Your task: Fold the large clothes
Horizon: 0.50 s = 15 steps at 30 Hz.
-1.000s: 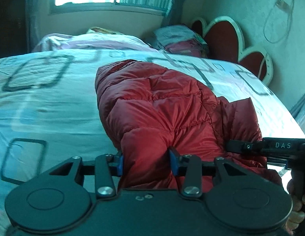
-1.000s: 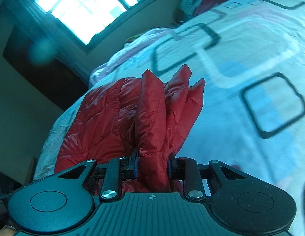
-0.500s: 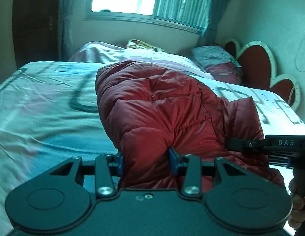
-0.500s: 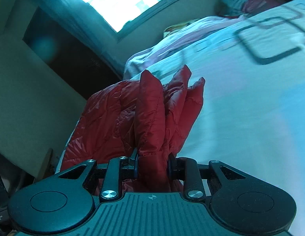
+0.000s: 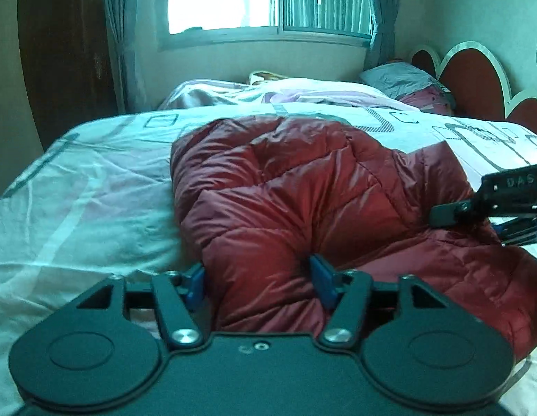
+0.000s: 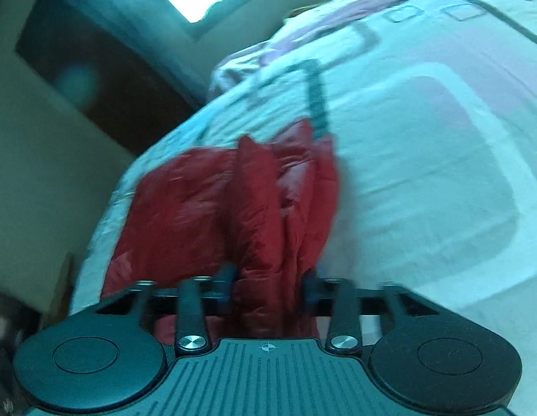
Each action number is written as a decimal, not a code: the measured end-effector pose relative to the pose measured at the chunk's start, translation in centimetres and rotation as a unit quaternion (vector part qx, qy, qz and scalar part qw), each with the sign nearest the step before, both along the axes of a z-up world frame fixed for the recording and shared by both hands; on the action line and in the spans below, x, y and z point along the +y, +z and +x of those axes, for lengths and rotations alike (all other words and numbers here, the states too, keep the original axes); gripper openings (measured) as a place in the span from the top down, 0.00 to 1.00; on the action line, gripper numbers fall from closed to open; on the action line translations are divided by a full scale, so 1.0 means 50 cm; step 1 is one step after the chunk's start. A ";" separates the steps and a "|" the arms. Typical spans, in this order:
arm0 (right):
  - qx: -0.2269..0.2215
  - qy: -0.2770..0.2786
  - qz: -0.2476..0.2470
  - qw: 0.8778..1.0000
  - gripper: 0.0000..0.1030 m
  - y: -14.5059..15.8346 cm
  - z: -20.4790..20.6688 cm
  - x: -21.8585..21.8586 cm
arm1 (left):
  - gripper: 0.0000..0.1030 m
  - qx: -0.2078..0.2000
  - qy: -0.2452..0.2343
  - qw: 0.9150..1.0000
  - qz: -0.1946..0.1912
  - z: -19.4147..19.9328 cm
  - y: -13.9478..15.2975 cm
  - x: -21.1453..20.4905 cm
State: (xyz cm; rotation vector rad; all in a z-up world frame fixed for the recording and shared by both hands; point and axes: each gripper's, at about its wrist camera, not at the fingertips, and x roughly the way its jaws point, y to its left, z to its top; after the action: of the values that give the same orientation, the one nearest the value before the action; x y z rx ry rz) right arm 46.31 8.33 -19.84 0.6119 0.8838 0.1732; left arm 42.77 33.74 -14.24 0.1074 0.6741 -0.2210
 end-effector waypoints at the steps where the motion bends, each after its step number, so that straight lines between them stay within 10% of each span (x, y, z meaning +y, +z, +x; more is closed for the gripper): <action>1: -0.004 -0.006 -0.008 1.000 0.45 0.006 -0.007 -0.005 | 0.34 0.003 0.002 1.000 -0.004 -0.001 0.007 0.002; 8: -0.079 -0.023 -0.086 0.993 0.46 0.105 -0.036 0.008 | 0.25 -0.027 0.004 0.999 -0.031 0.001 0.068 0.040; 15: -0.079 0.014 -0.127 0.989 0.69 0.095 0.022 0.109 | 0.46 0.002 0.007 0.999 -0.035 0.112 0.046 0.026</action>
State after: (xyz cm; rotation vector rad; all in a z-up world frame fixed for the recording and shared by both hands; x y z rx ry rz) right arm 47.40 13.78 -15.11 0.3431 0.7460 0.1294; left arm 48.36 35.04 -11.93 0.0345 0.6698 -0.2305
